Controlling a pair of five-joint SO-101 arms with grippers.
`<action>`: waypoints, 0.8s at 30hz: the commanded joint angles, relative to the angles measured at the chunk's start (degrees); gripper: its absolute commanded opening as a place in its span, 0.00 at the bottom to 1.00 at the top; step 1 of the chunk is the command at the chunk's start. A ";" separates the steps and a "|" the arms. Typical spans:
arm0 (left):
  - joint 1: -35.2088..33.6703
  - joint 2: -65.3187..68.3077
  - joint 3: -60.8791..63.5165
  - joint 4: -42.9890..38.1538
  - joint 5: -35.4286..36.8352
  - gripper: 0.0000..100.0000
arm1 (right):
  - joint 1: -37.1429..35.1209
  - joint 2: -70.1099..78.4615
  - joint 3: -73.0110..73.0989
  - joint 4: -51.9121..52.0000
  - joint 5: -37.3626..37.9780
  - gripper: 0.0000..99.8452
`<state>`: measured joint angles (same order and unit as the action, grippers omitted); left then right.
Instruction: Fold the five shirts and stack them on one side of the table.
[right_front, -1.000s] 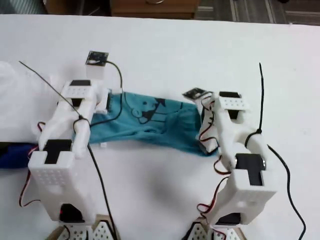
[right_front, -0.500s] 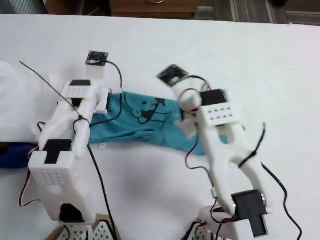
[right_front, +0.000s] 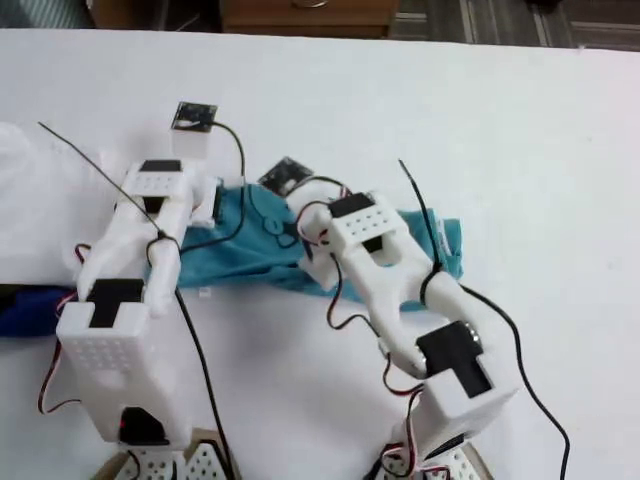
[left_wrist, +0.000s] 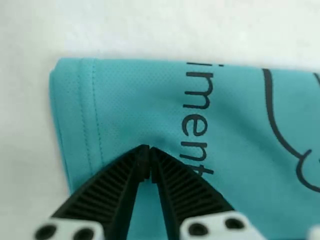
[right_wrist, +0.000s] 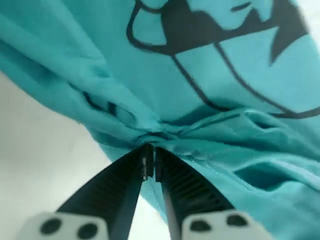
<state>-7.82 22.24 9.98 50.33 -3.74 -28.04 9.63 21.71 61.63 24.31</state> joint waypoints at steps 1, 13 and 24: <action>0.44 0.09 -1.80 -1.32 0.44 0.04 | -1.10 0.04 -0.62 3.12 0.00 0.02; 0.44 0.09 -1.80 -1.32 0.44 0.04 | 1.54 -7.60 -9.67 2.07 -0.53 0.02; 0.44 0.09 -1.80 -1.32 0.44 0.04 | 0.04 3.03 -13.89 -3.03 -9.14 0.02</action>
<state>-7.82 22.24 9.98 50.33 -3.74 -27.25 11.38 10.73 60.22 18.42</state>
